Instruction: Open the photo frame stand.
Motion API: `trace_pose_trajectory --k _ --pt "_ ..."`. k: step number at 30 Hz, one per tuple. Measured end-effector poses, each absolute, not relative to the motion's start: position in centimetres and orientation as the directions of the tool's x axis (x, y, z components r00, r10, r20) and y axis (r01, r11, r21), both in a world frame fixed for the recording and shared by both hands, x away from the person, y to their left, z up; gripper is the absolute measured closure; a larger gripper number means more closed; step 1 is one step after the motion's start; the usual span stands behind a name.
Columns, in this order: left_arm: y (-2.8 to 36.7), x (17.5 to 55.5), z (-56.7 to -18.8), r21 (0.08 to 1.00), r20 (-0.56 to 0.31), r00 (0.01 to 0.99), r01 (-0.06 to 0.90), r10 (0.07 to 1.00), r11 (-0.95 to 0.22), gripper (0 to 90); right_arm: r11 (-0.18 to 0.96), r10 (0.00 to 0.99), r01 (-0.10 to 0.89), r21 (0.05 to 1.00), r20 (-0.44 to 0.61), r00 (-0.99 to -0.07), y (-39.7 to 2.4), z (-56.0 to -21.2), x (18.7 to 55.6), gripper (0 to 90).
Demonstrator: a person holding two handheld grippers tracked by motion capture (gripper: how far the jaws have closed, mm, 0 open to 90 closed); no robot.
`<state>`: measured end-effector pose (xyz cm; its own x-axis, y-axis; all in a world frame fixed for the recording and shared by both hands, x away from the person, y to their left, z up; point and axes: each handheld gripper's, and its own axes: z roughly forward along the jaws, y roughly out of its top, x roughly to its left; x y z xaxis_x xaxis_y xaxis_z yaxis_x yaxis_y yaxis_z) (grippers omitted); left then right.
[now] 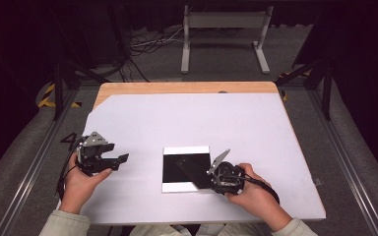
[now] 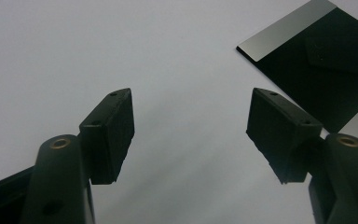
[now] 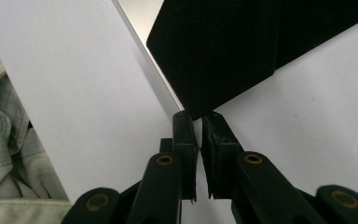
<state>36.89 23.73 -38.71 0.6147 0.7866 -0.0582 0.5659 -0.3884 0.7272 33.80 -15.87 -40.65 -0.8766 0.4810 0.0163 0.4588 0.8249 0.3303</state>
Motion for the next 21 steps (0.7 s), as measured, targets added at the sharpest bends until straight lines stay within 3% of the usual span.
trace_pose_trajectory --k 21 --pt "23.6 36.9 -38.8 0.728 -0.064 0.610 0.570 0.790 -0.381 32.6 0.763 0.491 0.424 0.488 -0.009 -0.871 -16.1 -36.7 33.3 90.0"
